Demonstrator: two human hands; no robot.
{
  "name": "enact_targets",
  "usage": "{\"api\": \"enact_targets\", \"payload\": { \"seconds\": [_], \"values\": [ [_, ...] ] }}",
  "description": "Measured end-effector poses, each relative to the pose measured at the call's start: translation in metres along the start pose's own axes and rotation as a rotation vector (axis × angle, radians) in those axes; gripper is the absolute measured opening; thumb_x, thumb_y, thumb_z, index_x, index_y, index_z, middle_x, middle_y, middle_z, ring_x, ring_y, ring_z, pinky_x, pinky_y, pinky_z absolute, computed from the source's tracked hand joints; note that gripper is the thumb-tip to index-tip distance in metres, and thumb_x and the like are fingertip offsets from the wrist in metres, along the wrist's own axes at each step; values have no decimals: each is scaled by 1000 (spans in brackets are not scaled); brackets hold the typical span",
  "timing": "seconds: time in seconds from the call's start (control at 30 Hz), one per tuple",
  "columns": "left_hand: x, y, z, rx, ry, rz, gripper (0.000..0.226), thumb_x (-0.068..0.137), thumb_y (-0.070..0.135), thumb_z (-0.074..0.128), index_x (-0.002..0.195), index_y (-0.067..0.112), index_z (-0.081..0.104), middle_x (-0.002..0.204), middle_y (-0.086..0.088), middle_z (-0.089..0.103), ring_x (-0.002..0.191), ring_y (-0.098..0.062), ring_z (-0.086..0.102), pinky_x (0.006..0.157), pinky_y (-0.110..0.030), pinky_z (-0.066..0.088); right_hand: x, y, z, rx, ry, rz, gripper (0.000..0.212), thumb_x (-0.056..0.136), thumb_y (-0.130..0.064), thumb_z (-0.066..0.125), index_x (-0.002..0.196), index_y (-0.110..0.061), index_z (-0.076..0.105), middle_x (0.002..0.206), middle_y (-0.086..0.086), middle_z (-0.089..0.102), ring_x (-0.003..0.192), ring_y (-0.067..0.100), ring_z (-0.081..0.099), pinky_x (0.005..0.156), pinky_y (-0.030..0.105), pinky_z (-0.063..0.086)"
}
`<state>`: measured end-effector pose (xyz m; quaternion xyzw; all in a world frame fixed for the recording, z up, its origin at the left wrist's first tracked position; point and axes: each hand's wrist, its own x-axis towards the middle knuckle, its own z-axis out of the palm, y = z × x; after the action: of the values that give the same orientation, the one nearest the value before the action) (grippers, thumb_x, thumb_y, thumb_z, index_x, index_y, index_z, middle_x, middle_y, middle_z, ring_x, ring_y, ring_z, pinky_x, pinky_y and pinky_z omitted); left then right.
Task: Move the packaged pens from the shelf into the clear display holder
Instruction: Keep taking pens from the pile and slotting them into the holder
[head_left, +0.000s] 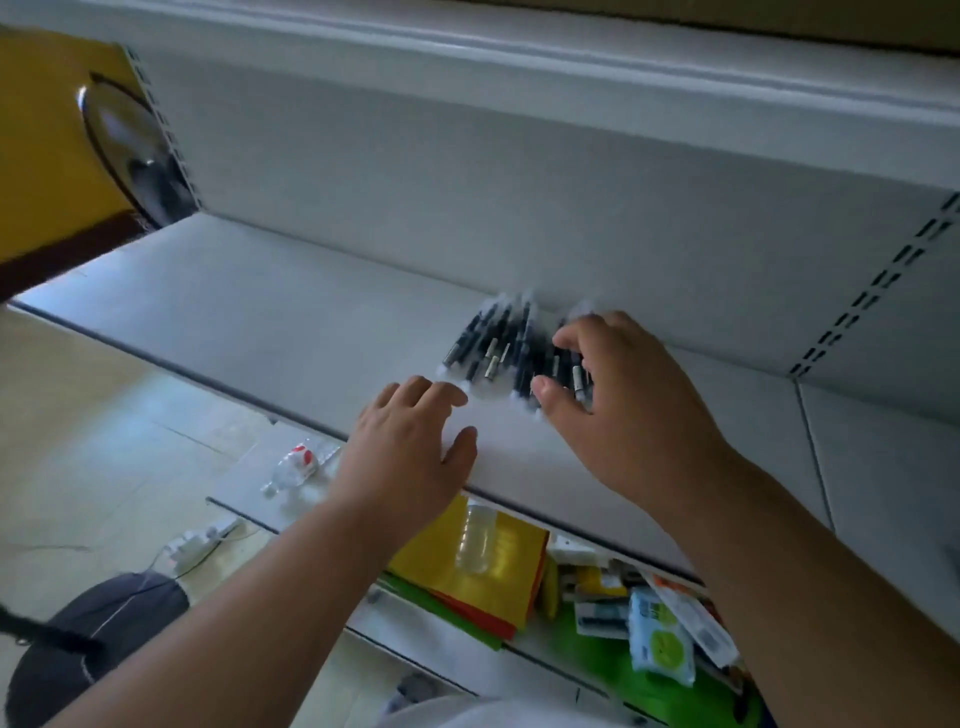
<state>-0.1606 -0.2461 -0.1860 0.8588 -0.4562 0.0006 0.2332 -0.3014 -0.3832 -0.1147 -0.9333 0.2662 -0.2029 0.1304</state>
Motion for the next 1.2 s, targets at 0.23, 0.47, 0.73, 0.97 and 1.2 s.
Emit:
{"api": "enact_targets", "payload": {
  "seconds": [0.23,0.47,0.73,0.97,1.2],
  "values": [
    [93,-54,-4,1,-90,121,42,93,52,50,122,23,59,117,2,62,115,-23,53,96,-37,42,32,-26,28,-26,112,184,35,89,-41,60,117,-21,56,112,-4,54,103,16,56,84,32,46],
    [141,-62,2,68,-290,187,52,86,60,55,119,20,59,120,-3,57,117,-26,48,97,-37,42,34,-33,33,-20,187,336,34,87,-39,60,115,-19,58,105,-8,53,95,9,54,70,18,37],
    [151,-71,-7,243,-292,187,26,89,36,49,97,14,60,81,-6,53,77,-28,50,62,-31,38,29,-26,34,12,286,446,29,89,-38,61,112,-22,58,105,-7,58,90,7,55,70,19,42],
    [140,-74,-10,139,-247,253,30,102,36,32,97,16,53,83,-5,58,70,-25,50,58,-33,35,29,-22,43,19,300,497,17,94,-32,56,107,-23,59,95,-10,58,83,-1,53,66,11,37],
    [97,-69,-32,-430,-264,202,39,99,39,43,66,18,43,56,0,48,50,-18,44,47,-31,31,44,-23,75,0,74,594,25,88,-41,65,104,-23,56,93,-11,54,81,10,54,69,28,45]
  ]
}}
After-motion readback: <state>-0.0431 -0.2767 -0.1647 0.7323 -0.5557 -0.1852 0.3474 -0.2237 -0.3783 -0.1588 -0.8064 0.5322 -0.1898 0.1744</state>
